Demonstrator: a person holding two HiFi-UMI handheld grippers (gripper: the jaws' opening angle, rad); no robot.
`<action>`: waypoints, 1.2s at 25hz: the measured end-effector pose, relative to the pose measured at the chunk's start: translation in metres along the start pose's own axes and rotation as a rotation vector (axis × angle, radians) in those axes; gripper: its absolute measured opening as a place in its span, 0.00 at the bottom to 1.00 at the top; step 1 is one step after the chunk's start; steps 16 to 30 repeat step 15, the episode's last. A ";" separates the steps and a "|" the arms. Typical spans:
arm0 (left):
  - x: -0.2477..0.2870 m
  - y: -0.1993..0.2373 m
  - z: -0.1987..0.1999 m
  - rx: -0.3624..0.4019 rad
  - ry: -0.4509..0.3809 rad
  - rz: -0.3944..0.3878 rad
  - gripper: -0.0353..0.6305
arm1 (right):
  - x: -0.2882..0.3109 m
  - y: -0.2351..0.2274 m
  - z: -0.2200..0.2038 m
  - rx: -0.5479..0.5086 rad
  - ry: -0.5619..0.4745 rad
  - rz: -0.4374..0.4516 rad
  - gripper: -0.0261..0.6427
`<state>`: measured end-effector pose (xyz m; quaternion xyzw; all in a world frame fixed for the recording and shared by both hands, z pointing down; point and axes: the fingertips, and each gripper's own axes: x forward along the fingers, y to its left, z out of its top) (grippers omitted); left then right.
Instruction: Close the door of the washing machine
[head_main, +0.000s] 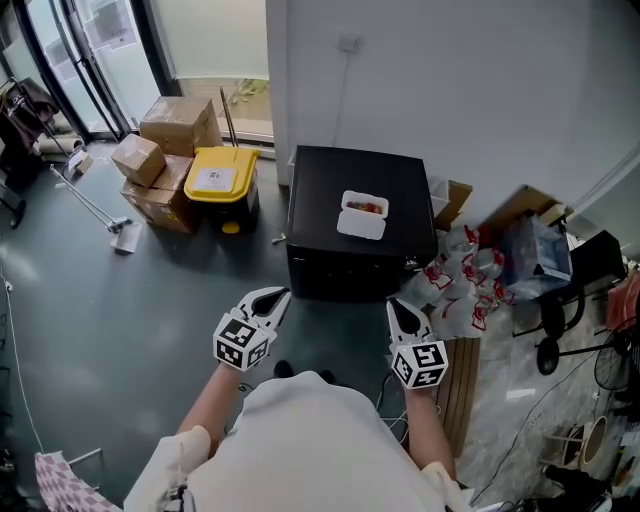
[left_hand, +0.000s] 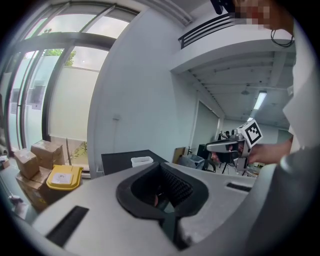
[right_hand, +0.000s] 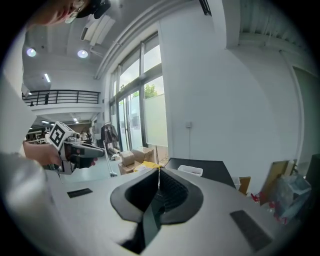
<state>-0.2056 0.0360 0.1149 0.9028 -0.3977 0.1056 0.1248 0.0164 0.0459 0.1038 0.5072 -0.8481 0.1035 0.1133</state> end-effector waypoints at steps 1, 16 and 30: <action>0.001 -0.001 0.000 -0.004 0.001 -0.002 0.06 | 0.000 0.000 0.001 -0.002 -0.002 -0.001 0.09; 0.012 0.000 -0.002 -0.024 0.008 -0.028 0.06 | 0.011 -0.007 0.003 0.019 -0.022 -0.006 0.09; 0.012 0.000 -0.002 -0.024 0.008 -0.028 0.06 | 0.011 -0.007 0.003 0.019 -0.022 -0.006 0.09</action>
